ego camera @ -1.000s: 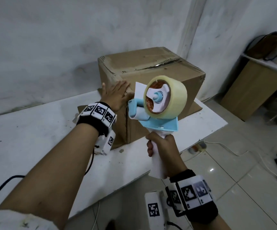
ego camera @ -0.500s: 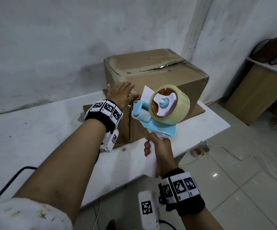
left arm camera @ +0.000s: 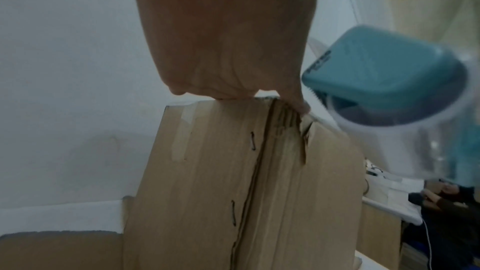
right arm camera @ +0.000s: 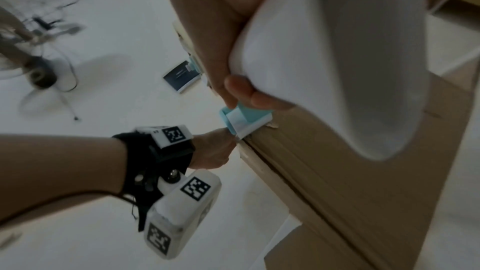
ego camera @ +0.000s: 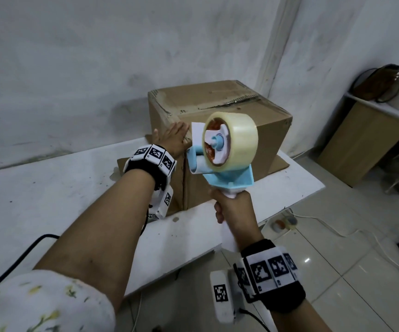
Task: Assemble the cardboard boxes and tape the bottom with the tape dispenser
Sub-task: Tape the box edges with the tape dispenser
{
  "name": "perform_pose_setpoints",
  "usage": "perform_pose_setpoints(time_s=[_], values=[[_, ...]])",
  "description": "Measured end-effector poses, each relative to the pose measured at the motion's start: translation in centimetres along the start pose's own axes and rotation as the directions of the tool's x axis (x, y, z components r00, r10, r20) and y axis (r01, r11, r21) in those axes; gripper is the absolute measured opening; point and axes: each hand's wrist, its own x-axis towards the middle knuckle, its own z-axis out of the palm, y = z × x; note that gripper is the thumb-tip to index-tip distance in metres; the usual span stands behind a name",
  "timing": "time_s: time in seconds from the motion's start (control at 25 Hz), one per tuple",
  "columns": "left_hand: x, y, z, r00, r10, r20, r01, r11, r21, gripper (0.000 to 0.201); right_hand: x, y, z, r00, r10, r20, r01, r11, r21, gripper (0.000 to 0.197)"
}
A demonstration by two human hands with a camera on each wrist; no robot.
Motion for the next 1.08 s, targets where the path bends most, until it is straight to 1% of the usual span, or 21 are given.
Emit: perform_pose_setpoints(time_s=[0.08,0.16,0.2,0.24,0.28,0.32,0.4,0.48,0.52,0.56,0.6,0.64,0.68,0.76,0.84,0.88,0.92,0.96,1.0,1.04,1.08], values=[[0.3,0.0,-0.1,1.000,-0.005,-0.002,0.005,1.000,-0.024,0.060,0.3,0.3,-0.2,0.998,-0.058,-0.001,0.057,0.990,-0.127,0.024],[-0.1,0.4,-0.3,1.000,-0.008,0.008,0.009,0.999,-0.043,0.062,0.4,0.9,-0.1,0.995,-0.103,0.004,0.100,0.957,-0.271,0.027],[-0.2,0.5,-0.3,1.000,-0.009,0.011,0.010,0.999,-0.050,0.062,0.7,1.2,-0.1,0.994,-0.111,0.009,0.108,0.945,-0.307,0.028],[-0.1,0.4,-0.3,1.000,-0.013,0.009,0.014,0.997,-0.070,0.063,1.1,1.3,0.0,0.994,-0.108,0.018,0.108,0.953,-0.283,0.026],[0.0,0.2,-0.2,1.000,-0.017,0.012,0.018,0.996,-0.092,0.062,1.4,1.4,0.3,0.996,-0.087,0.020,0.089,0.978,-0.190,0.021],[0.3,0.0,-0.2,1.000,-0.012,0.011,0.013,0.995,-0.104,0.061,1.6,1.6,0.4,0.999,-0.035,0.021,0.036,0.997,-0.072,0.020],[1.0,-0.5,-0.1,1.000,0.011,0.023,-0.008,0.994,-0.105,0.063,1.5,2.9,0.8,0.990,0.126,0.063,-0.133,0.986,0.106,0.020],[1.6,-0.8,0.1,0.999,0.031,0.029,-0.027,0.991,-0.130,0.069,0.1,6.1,0.7,0.952,0.291,0.095,-0.303,0.937,0.171,0.013],[1.9,-0.9,0.1,0.999,0.039,0.009,-0.038,0.988,-0.149,0.070,-0.3,7.6,0.6,0.934,0.344,0.095,-0.356,0.914,0.196,0.011],[2.1,-1.0,0.6,0.999,0.038,-0.009,-0.039,0.985,-0.169,0.071,-0.6,8.7,0.4,0.920,0.383,0.079,-0.391,0.894,0.219,0.011],[2.2,-1.0,0.6,0.999,0.040,-0.033,-0.046,0.982,-0.181,0.071,-0.2,9.2,0.1,0.921,0.387,0.046,-0.388,0.896,0.217,0.012],[2.2,-0.9,1.0,0.998,0.044,-0.044,-0.051,0.980,-0.191,0.070,0.3,9.1,-0.2,0.928,0.371,0.003,-0.363,0.907,0.214,0.013],[2.1,-0.8,1.2,0.997,0.044,-0.061,-0.055,0.977,-0.205,0.070,1.1,8.3,-0.6,0.947,0.318,-0.037,-0.303,0.929,0.213,0.015],[1.9,-0.8,1.1,0.995,0.044,-0.088,-0.062,0.974,-0.217,0.068,2.7,5.4,-1.3,0.981,0.157,-0.114,-0.129,0.967,0.221,0.020],[1.9,-0.8,1.2,0.993,0.038,-0.111,-0.061,0.975,-0.216,0.066,3.9,2.4,-1.8,0.981,-0.030,-0.190,0.059,0.987,0.151,0.026],[1.9,-0.8,1.5,0.990,0.043,-0.138,-0.070,0.977,-0.201,0.065,4.5,1.0,-1.7,0.972,-0.117,-0.202,0.143,0.983,0.118,0.027],[1.8,-0.8,1.9,0.979,0.054,-0.196,-0.093,0.977,-0.194,0.063,5.1,-0.3,-1.5,0.961,-0.188,-0.201,0.211,0.972,0.103,0.025],[1.5,-0.8,2.5,0.952,0.071,-0.297,-0.136,0.969,-0.204,0.061,5.9,-1.4,-1.2,0.948,-0.249,-0.198,0.275,0.954,0.121,0.021],[1.0,-0.7,3.3,0.902,0.083,-0.425,-0.195,0.954,-0.227,0.057,6.8,-2.3,-0.8,0.939,-0.291,-0.184,0.317,0.940,0.128,0.012],[0.5,-0.7,3.9,0.833,0.082,-0.548,-0.257,0.934,-0.250,0.051,7.7,-3.0,-0.2,0.927,-0.327,-0.182,0.350,0.930,0.114,0.005],[0.1,-0.6,4.5,0.767,0.071,-0.638,-0.308,0.913,-0.269,0.045,8.5,-3.6,0.4,0.918,-0.352,-0.179,0.373,0.923,0.094,0.019]])
